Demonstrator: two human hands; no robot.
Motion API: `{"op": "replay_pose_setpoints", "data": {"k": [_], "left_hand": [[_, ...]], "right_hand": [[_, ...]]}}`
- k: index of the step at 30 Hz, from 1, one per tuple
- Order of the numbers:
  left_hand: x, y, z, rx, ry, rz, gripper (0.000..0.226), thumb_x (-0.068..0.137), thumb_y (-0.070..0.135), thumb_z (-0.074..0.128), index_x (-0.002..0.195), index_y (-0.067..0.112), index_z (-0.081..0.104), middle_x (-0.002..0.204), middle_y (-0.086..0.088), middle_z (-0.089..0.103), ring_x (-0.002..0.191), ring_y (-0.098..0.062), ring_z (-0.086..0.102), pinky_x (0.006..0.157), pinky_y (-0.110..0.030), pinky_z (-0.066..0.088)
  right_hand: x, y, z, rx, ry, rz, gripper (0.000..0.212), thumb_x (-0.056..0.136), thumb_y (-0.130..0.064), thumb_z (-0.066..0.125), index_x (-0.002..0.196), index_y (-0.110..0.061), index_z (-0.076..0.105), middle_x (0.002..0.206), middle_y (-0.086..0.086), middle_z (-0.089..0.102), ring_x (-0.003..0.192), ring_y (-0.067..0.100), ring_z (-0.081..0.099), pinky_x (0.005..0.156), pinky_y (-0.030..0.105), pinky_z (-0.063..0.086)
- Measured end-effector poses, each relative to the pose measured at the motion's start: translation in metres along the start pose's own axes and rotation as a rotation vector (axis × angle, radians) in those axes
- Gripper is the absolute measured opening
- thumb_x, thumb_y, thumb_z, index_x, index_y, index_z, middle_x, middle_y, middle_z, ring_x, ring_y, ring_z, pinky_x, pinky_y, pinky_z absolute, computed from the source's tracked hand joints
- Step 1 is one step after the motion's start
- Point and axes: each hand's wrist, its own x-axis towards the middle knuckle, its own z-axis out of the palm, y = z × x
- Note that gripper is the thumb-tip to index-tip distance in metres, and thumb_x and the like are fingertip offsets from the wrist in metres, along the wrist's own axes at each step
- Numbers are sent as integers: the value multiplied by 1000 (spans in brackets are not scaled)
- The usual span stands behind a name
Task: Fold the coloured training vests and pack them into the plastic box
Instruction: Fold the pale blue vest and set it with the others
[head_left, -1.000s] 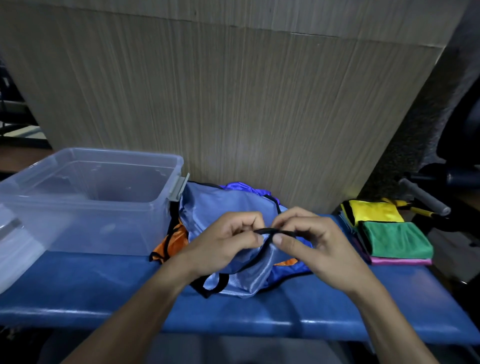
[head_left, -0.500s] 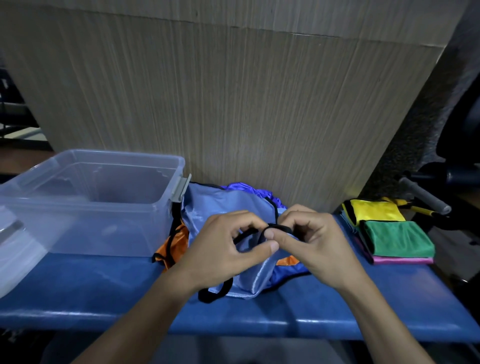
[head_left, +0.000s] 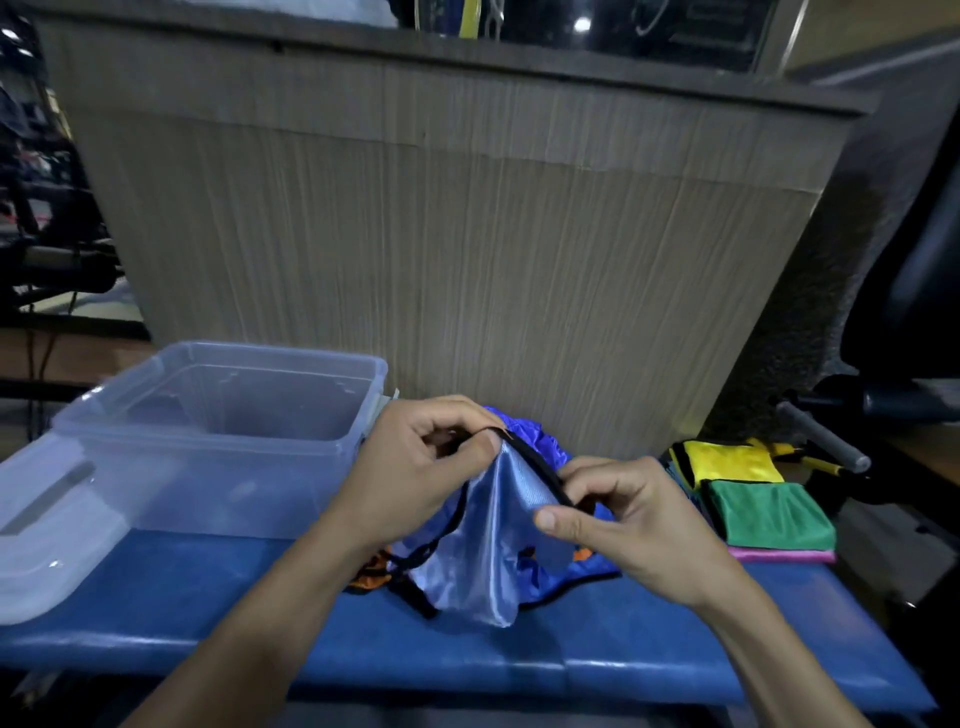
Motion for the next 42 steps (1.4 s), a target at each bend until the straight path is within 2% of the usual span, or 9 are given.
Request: {"op": "replay_pose_setpoints", "data": {"k": [4, 7, 11, 18, 22, 27, 32, 35, 42], "left_hand": [[24, 58, -14, -78, -23, 35, 10, 84, 9, 68, 79, 12, 75, 89, -10, 76, 85, -10, 68, 79, -21, 52], [42, 112, -23, -148, -71, 83, 8, 84, 11, 71, 80, 13, 78, 92, -19, 75, 84, -16, 67, 78, -23, 53], [61, 178, -42, -228, -105, 72, 4, 77, 14, 76, 77, 13, 80, 85, -11, 74, 77, -13, 65, 71, -18, 53], [65, 229, -64, 98, -212, 56, 21, 87, -11, 65, 96, 5, 76, 99, -12, 76, 86, -17, 68, 82, -27, 55], [68, 225, -60, 64, -226, -44, 13, 92, 7, 68, 103, 6, 75, 107, -15, 75, 99, -24, 70, 99, -43, 53], [82, 209, -61, -48, -181, -151, 28, 89, 30, 70, 103, 7, 77, 109, -9, 76, 108, -27, 70, 100, -39, 53], [104, 201, -78, 513, 60, 1, 18, 99, 29, 65, 88, 21, 78, 88, 0, 76, 84, -19, 70, 82, -41, 56], [108, 192, -82, 690, 109, 73, 18, 99, 27, 63, 93, 19, 78, 86, 8, 73, 75, -3, 63, 66, -24, 46], [112, 165, -89, 760, 212, 96, 14, 99, 24, 64, 98, 20, 77, 90, 11, 71, 84, -3, 62, 78, -22, 44]], "right_hand": [[13, -52, -26, -83, 29, -90, 33, 83, -39, 82, 59, -24, 64, 63, -4, 53, 63, 11, 46, 62, 27, 36], [29, -104, -48, -95, 116, -149, 37, 81, -49, 80, 62, -19, 71, 62, -2, 62, 64, 10, 50, 60, 33, 38], [49, -184, -73, -33, 251, -282, 30, 88, -27, 71, 61, -15, 67, 62, -10, 59, 62, 3, 51, 59, 19, 38], [79, -276, -76, -57, 215, -302, 42, 94, -24, 69, 60, -7, 53, 63, 9, 44, 61, 21, 40, 61, 29, 35], [84, -269, -64, -103, 60, -175, 40, 96, -19, 67, 62, -3, 55, 69, 12, 55, 63, 15, 54, 62, 23, 43], [83, -244, -60, -30, -37, -46, 40, 91, -26, 70, 77, 9, 58, 75, 13, 58, 71, 15, 57, 64, 21, 44], [62, -197, -57, -36, -34, 52, 48, 89, -29, 75, 69, 9, 52, 71, 14, 51, 71, 26, 45, 66, 34, 38], [52, -168, -51, -55, -31, 84, 46, 92, -23, 75, 60, 0, 51, 63, 11, 46, 65, 24, 40, 64, 37, 34], [23, -109, -37, -95, -71, 220, 37, 87, -23, 80, 53, -17, 68, 58, -6, 58, 55, 6, 46, 53, 21, 33]]}}
